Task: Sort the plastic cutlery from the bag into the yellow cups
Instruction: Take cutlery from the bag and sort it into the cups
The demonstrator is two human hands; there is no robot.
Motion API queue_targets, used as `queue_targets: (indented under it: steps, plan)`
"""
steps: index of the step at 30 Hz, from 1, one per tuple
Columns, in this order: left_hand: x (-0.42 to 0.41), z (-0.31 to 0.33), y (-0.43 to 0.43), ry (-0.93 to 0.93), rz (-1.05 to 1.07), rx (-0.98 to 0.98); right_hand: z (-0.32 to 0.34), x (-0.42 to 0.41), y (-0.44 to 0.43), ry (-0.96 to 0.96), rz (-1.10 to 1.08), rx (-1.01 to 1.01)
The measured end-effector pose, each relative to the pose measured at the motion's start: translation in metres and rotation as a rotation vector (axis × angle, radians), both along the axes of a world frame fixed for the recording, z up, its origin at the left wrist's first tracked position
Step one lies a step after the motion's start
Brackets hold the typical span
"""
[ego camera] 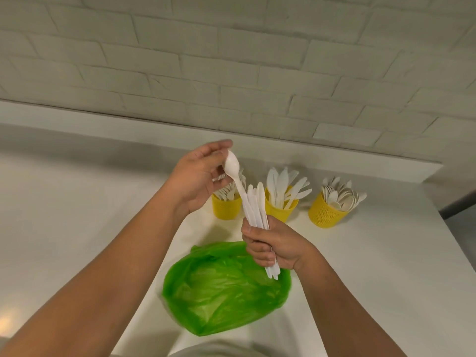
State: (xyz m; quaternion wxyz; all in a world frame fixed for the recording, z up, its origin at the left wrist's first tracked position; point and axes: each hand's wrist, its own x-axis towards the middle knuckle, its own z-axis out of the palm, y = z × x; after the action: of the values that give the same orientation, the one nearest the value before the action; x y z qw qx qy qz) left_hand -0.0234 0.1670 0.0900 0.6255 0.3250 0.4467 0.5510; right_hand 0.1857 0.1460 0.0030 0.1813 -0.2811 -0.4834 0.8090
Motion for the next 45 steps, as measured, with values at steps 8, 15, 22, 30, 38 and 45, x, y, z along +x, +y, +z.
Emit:
queue_targets:
  steps: [8,15,22,30,38,45]
  plan:
    - [0.018,0.007,0.01,-0.142,0.307,0.141,-0.013,-0.004,-0.005,-0.451,-0.275,0.263]
    - [0.024,0.017,0.006,0.16,0.426,0.438,-0.021,0.0,-0.009,-0.707,-0.259,0.463]
    - [0.032,-0.014,0.004,1.287,-0.264,0.377,-0.012,-0.005,-0.002,-0.633,-0.481,0.546]
    - [0.038,-0.024,0.001,1.009,-0.162,0.379,-0.011,0.0,-0.001,-0.568,-0.463,0.538]
    - [0.028,-0.005,0.009,0.633,0.176,0.235,-0.028,0.021,-0.017,-0.657,-0.409,0.373]
    - [0.041,0.005,0.012,0.32,0.188,0.143,0.01,0.041,-0.002,-0.03,-0.664,-0.117]
